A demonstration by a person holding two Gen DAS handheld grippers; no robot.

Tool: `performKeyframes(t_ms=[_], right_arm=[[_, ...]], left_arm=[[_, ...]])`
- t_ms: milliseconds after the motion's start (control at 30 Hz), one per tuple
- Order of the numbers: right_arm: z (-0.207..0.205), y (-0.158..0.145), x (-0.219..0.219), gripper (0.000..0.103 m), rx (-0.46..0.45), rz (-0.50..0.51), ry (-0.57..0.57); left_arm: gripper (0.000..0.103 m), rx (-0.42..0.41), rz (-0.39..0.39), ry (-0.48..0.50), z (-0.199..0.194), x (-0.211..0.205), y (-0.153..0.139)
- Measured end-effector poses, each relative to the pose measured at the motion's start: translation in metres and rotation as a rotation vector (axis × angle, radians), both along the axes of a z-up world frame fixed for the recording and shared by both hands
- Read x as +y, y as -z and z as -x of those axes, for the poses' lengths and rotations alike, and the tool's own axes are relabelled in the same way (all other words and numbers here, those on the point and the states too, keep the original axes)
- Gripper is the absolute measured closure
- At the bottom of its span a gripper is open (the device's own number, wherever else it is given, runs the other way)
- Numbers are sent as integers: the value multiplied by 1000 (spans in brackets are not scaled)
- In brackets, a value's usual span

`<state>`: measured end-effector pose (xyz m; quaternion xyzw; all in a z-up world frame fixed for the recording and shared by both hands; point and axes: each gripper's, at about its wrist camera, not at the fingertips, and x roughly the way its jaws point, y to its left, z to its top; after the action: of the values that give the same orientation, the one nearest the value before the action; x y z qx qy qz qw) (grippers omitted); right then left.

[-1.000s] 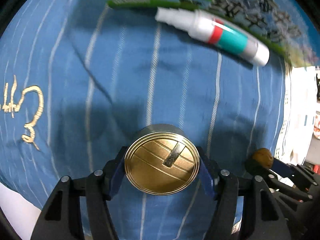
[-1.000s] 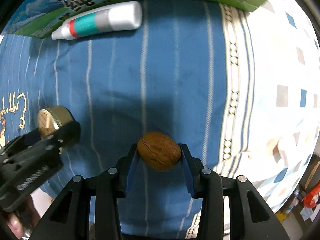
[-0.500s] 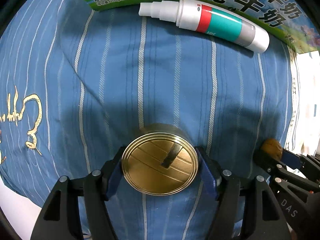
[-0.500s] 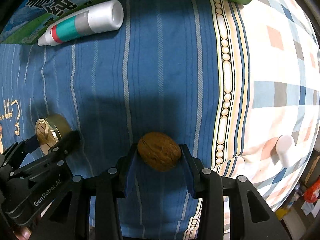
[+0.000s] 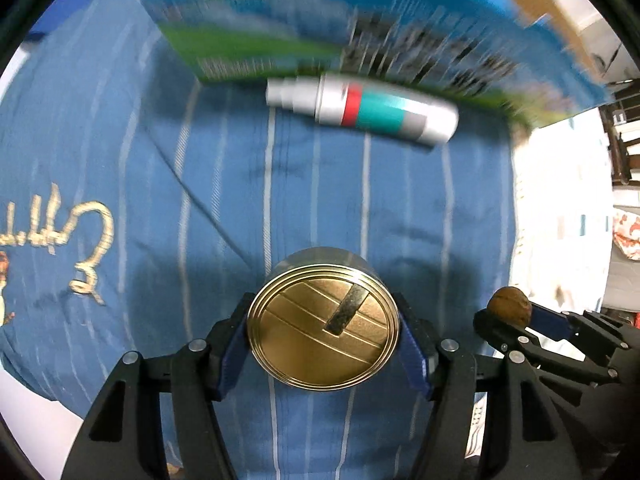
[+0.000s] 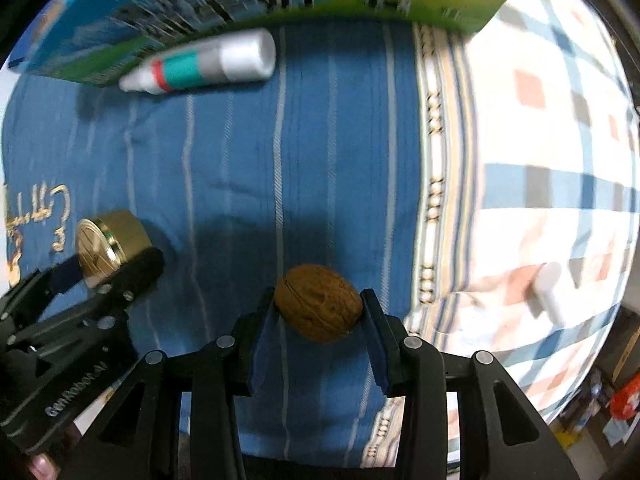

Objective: Organize rigid objects
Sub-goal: 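Grasp the walnut with the right gripper while the left grasps the gold tin, then carry the walnut and gold tin over the cardboard box and lower them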

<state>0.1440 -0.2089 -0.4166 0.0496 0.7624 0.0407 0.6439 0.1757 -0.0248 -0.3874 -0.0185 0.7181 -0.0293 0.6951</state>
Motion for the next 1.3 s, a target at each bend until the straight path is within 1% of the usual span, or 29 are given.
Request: performKeyframes(t_ms=[33, 200, 300, 400, 467, 667, 733, 867, 900, 967, 1133, 1300], right_arm=[[1, -13, -2, 60, -24, -1, -8], [4, -68, -8, 60, -126, -5, -33], [3, -95, -12, 60, -175, -19, -32], [6, -116, -13, 60, -214, -44, -30], [4, -128, -12, 60, -228, -63, -25], [-8, -161, -13, 60, -284, -104, -23], [-18, -165, -11, 60, -293, -113, -32], [-46, -175, -10, 60, -317, -115, -33], [-53, -176, -9, 60, -323, -114, -38], [-69, -178, -7, 60, -336, -108, -39], [-107, -174, 7, 60, -350, -88, -61], [-142, -160, 21, 60, -350, -78, -70]], left_arm=[[40, -30, 0, 0, 1, 0, -14], [40, -108, 40, 12, 6, -4, -67], [40, -167, 50, 31, 8, -5, -98], [40, -209, 55, 42, 12, -6, -120], [40, -221, 67, 42, 12, -2, -126], [40, -276, 106, 37, -5, -4, -156], [40, -301, 119, 42, -16, -4, -167], [40, -365, 107, 40, -46, 0, -187], [40, -384, 94, 37, -55, 2, -191], [40, -403, 85, 29, -72, 7, -195], [40, -421, 52, 16, -113, 17, -191], [40, -401, 26, 0, -147, 25, -169]])
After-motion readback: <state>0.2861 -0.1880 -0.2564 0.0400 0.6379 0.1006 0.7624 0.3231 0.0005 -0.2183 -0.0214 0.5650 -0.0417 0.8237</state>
